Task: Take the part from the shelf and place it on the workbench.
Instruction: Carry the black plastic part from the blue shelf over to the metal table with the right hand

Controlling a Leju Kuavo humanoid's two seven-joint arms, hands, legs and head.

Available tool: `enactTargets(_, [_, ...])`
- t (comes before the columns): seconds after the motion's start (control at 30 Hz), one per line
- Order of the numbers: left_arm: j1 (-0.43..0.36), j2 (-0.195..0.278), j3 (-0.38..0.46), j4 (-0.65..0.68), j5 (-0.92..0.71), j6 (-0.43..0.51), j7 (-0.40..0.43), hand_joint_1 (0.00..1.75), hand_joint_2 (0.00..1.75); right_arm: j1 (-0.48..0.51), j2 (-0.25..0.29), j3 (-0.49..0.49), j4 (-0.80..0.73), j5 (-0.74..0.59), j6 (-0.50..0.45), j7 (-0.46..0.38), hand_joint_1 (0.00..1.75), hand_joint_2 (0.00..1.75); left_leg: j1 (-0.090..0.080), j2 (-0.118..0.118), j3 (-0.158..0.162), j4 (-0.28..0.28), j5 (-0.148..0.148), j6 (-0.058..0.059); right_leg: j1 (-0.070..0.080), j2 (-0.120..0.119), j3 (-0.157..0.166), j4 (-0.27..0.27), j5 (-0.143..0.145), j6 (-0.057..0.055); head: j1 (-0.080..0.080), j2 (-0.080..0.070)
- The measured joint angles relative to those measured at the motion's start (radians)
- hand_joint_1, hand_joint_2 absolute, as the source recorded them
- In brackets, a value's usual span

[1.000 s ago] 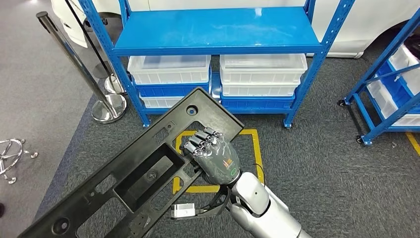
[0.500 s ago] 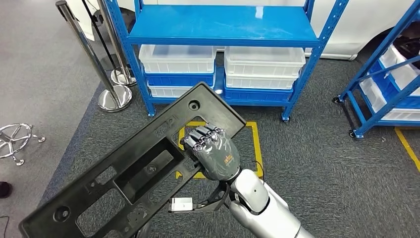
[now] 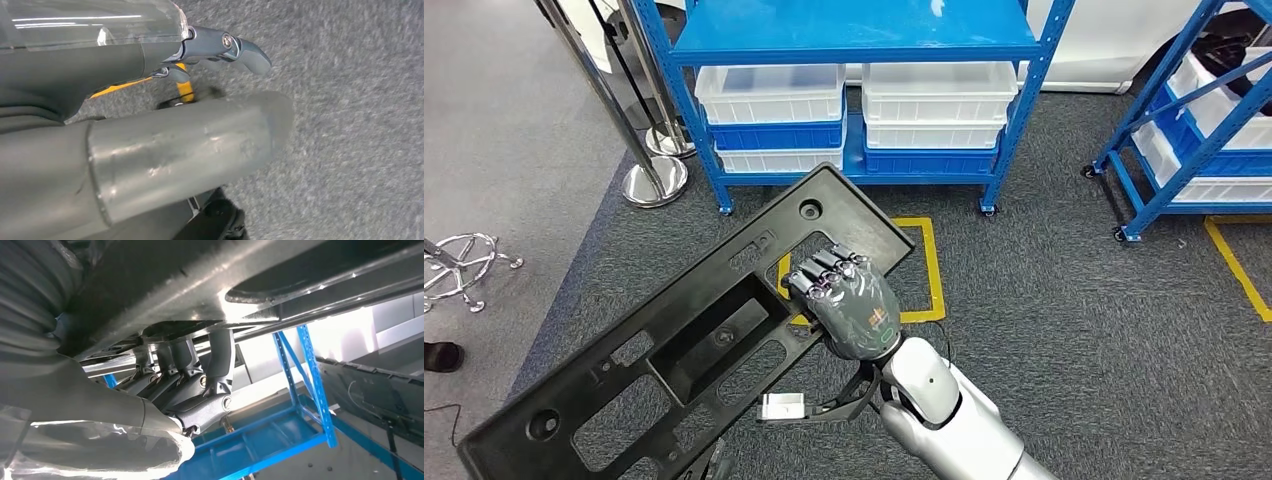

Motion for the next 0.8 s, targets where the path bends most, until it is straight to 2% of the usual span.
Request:
enactTargets(0.03, [0.0,-0.001,0.0,0.0,0.003,0.0,-0.001,0.0,0.0,-0.002,0.002,0.0,0.003,0.0,0.003,0.0,1.75,1.75,0.0,0.0,0.003,0.049,-0.008,-0.001,0.001,-0.001,-0.02,0.001,0.015,0.0,0.0,0.0])
enactTargets(0.07, [-0.001,-0.002,0.0,0.0,0.005,0.001,-0.002,0.0,0.0,-0.003,0.003,0.0,0.006,0.0,0.005,0.0,1.75,1.75,0.0,0.0,0.016,0.076,0.01,-0.001,0.001,-0.001,-0.04,0.003,0.03,0.002,0.0,0.0])
enactTargets(0.1, [-0.001,-0.003,0.0,0.0,0.008,0.002,-0.004,0.0,0.0,-0.004,0.004,0.0,0.01,0.0,0.007,0.0,1.75,1.75,0.0,-0.001,0.044,0.072,0.041,0.001,0.001,-0.002,-0.059,0.004,0.044,0.003,0.0,0.0])
enactTargets(0.13, [-0.002,-0.004,0.0,0.0,0.01,0.003,-0.005,0.0,0.0,-0.004,0.004,0.0,0.013,0.0,0.009,0.0,1.75,1.75,0.0,-0.001,0.09,0.034,0.067,0.004,0.001,-0.002,-0.076,0.006,0.058,0.006,0.0,0.0])
enactTargets(0.17, [-0.005,-0.004,0.0,0.0,0.011,0.003,-0.006,0.0,0.0,-0.005,0.006,0.0,0.014,0.0,0.009,-0.001,1.75,1.75,-0.002,-0.002,0.155,-0.035,0.068,0.009,0.001,-0.002,-0.088,0.007,0.07,0.009,0.0,0.0])
enactTargets(0.2, [-0.008,-0.004,0.0,0.0,0.011,0.004,-0.007,0.0,0.0,-0.007,0.008,0.0,0.015,0.001,0.009,-0.001,1.75,1.75,-0.004,-0.003,0.222,-0.121,0.05,0.014,0.002,-0.002,-0.097,0.008,0.082,0.013,0.0,0.0])
enactTargets(0.23, [-0.012,-0.004,0.0,0.0,0.011,0.004,-0.008,0.0,0.0,-0.01,0.01,0.0,0.016,0.001,0.009,-0.001,1.75,1.75,-0.007,-0.004,0.273,-0.191,0.027,0.019,0.001,-0.003,-0.1,0.005,0.095,0.018,0.0,0.0])
enactTargets(0.27, [-0.015,-0.005,0.0,0.0,0.011,0.004,-0.009,0.0,0.0,-0.012,0.013,0.0,0.016,0.001,0.009,-0.001,1.75,1.75,-0.011,-0.004,0.303,-0.24,0.009,0.025,0.001,-0.004,-0.101,0.001,0.109,0.024,0.0,0.0])
enactTargets(0.3, [-0.016,-0.006,0.0,0.0,0.011,0.004,-0.009,0.0,0.0,-0.014,0.014,0.0,0.017,0.001,0.009,-0.001,1.75,1.75,-0.013,-0.004,0.307,-0.262,0.008,0.031,-0.001,-0.005,-0.101,-0.007,0.124,0.03,0.0,0.0])
enactTargets(0.33, [-0.016,-0.006,0.0,0.0,0.011,0.004,-0.009,0.0,0.0,-0.015,0.015,0.0,0.018,0.001,0.009,-0.001,1.75,1.75,-0.012,-0.002,0.298,-0.263,0.022,0.038,-0.002,-0.005,-0.103,-0.013,0.132,0.036,0.0,0.0])
enactTargets(0.37, [-0.015,-0.008,0.0,0.0,0.011,0.004,-0.009,0.0,0.0,-0.016,0.016,0.0,0.02,0.001,0.009,-0.001,1.75,1.75,-0.011,0.0,0.287,-0.267,0.038,0.048,-0.003,-0.003,-0.11,-0.009,0.119,0.041,0.001,0.0])
enactTargets(0.4, [-0.014,-0.008,0.0,0.0,0.011,0.004,-0.009,0.0,0.0,-0.016,0.016,0.0,0.021,0.001,0.009,-0.001,1.75,1.75,-0.01,0.003,0.273,-0.27,0.055,0.057,-0.003,-0.001,-0.12,0.013,0.085,0.045,0.001,0.0])
enactTargets(0.43, [-0.014,-0.009,0.0,0.0,0.011,0.004,-0.008,0.0,0.0,-0.016,0.016,0.0,0.023,0.001,0.009,-0.001,1.75,1.75,-0.008,0.005,0.256,-0.271,0.072,0.064,-0.003,0.002,-0.135,0.058,0.031,0.047,0.001,0.0])
enactTargets(0.47, [-0.014,-0.01,0.0,0.0,0.011,0.004,-0.008,0.0,0.0,-0.016,0.016,0.0,0.024,0.001,0.009,-0.001,1.75,1.75,-0.011,0.006,0.237,-0.27,0.088,0.069,-0.003,0.003,-0.15,0.121,-0.028,0.048,0.001,0.0])
enactTargets(0.5, [-0.014,-0.01,0.0,0.0,0.011,0.004,-0.008,0.0,0.0,-0.016,0.016,0.0,0.026,0.001,0.009,-0.001,1.75,1.75,-0.012,0.006,0.216,-0.267,0.102,0.071,-0.003,0.004,-0.163,0.191,-0.07,0.05,0.001,0.0])
enactTargets(0.53, [-0.014,-0.011,0.0,0.0,0.011,0.004,-0.008,0.0,0.0,-0.016,0.016,0.0,0.027,0.001,0.009,-0.001,1.75,1.75,-0.014,0.006,0.195,-0.263,0.116,0.071,-0.003,0.004,-0.168,0.251,-0.085,0.051,0.001,0.0])
enactTargets(0.57, [-0.013,-0.011,0.0,0.0,0.011,0.004,-0.008,0.0,0.0,-0.016,0.016,0.0,0.029,0.001,0.009,-0.001,1.75,1.75,-0.015,0.007,0.174,-0.257,0.128,0.07,-0.003,0.004,-0.163,0.288,-0.074,0.052,0.001,0.0])
enactTargets(0.6, [-0.013,-0.011,0.0,0.0,0.011,0.004,-0.008,0.0,0.0,-0.016,0.016,0.0,0.03,0.001,0.009,-0.001,1.75,1.75,-0.016,0.007,0.153,-0.251,0.139,0.068,-0.003,0.004,-0.141,0.293,-0.048,0.05,0.001,0.0])
enactTargets(0.63, [-0.013,-0.011,0.0,0.0,0.011,0.004,-0.008,0.0,0.0,-0.016,0.016,0.0,0.031,0.001,0.009,-0.001,1.75,1.75,-0.017,0.007,0.132,-0.243,0.149,0.066,-0.002,0.004,-0.1,0.262,-0.024,0.047,0.001,0.0])
enactTargets(0.67, [-0.013,-0.011,0.0,0.0,0.011,0.004,-0.008,0.0,0.0,-0.017,0.016,0.0,0.031,0.001,0.009,-0.001,1.75,1.75,-0.018,0.006,0.114,-0.234,0.157,0.063,-0.001,0.004,-0.041,0.201,-0.019,0.043,0.001,0.0])
enactTargets(0.7, [-0.013,-0.011,0.0,0.0,0.011,0.005,-0.008,0.0,0.0,-0.019,0.017,0.0,0.031,0.001,0.009,-0.001,1.75,1.75,-0.02,0.006,0.1,-0.224,0.165,0.059,0.0,0.004,0.022,0.124,-0.034,0.04,0.0,0.0])
enactTargets(0.73, [-0.013,-0.011,0.0,0.0,0.011,0.005,-0.008,0.0,0.0,-0.021,0.018,0.0,0.031,0.001,0.009,-0.001,1.75,1.75,-0.021,0.005,0.09,-0.217,0.172,0.054,0.003,0.004,0.07,0.058,-0.059,0.037,0.0,0.0])
enactTargets(0.77, [-0.013,-0.011,0.0,0.0,0.011,0.006,-0.008,0.0,0.0,-0.023,0.019,0.0,0.031,0.001,0.009,-0.001,1.75,1.75,-0.021,0.005,0.083,-0.213,0.18,0.049,0.005,0.005,0.099,0.011,-0.08,0.035,0.0,0.0])
enactTargets(0.8, [-0.012,-0.011,0.0,0.0,0.012,0.007,-0.008,0.0,0.0,-0.024,0.02,0.0,0.031,0.002,0.009,-0.001,1.75,1.75,-0.02,0.005,0.079,-0.212,0.19,0.043,0.008,0.005,0.105,-0.011,-0.086,0.033,0.0,0.0])
